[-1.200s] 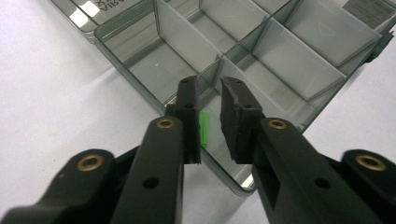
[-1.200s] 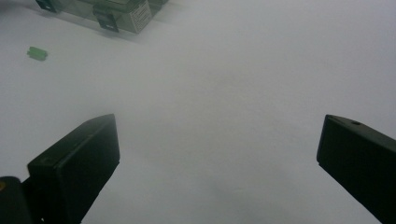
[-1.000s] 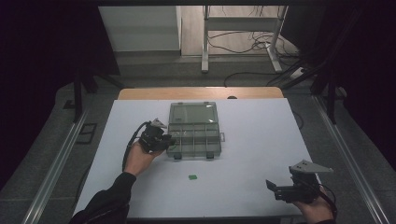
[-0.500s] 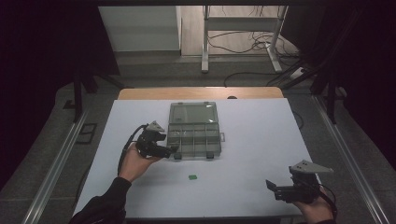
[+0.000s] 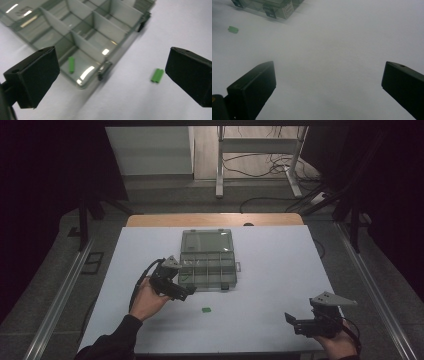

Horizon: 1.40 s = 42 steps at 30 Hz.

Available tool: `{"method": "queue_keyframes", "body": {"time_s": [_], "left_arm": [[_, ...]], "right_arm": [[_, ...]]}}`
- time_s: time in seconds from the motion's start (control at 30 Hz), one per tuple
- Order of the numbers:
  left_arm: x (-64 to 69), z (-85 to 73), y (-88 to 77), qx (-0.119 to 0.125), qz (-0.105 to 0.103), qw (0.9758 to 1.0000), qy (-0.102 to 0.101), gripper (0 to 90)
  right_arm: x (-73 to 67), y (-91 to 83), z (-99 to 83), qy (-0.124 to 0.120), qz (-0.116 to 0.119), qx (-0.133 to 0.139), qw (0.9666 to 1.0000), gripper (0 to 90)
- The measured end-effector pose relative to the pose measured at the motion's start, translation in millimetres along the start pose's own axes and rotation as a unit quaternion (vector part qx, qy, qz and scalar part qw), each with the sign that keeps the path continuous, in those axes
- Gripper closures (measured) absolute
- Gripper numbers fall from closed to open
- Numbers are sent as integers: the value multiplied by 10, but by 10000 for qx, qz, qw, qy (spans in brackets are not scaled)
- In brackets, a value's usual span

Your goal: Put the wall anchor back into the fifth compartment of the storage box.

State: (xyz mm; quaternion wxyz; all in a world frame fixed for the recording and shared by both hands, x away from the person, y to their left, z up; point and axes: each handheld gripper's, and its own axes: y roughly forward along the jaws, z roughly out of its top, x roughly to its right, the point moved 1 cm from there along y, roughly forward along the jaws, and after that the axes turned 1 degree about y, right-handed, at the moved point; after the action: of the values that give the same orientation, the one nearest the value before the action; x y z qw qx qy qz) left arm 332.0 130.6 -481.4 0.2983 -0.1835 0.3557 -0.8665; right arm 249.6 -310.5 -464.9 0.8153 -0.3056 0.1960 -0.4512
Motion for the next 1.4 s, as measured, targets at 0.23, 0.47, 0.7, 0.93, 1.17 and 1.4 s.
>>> {"method": "queue_keyframes", "body": {"time_s": [0.23, 0.47, 0.7, 0.93, 1.17, 1.4], "left_arm": [[127, 26, 46, -127, -246, 9996, 23, 8], [211, 47, 110, -265, -422, 9987, 64, 55], [340, 60, 252, -472, -563, 9969, 268, 189], [416, 40, 354, -679, -650, 9946, 431, 418], [474, -4, 501, -964, -815, 9904, 555, 673], [512, -14, 580, -1218, -734, 9872, 720, 771]], "right_arm": [[1, -4, -1, -2, 0, 20, 10000, 0], [-1, -6, -1, -6, -2, 28, 10000, 0], [-4, -4, -1, -11, 0, 16, 10000, 0], [-4, -4, -2, -30, -9, 13, 10000, 0], [-8, 1, -1, -53, 1, -4, 10000, 0], [-7, 2, -2, -53, 3, -10, 10000, 0]]}}
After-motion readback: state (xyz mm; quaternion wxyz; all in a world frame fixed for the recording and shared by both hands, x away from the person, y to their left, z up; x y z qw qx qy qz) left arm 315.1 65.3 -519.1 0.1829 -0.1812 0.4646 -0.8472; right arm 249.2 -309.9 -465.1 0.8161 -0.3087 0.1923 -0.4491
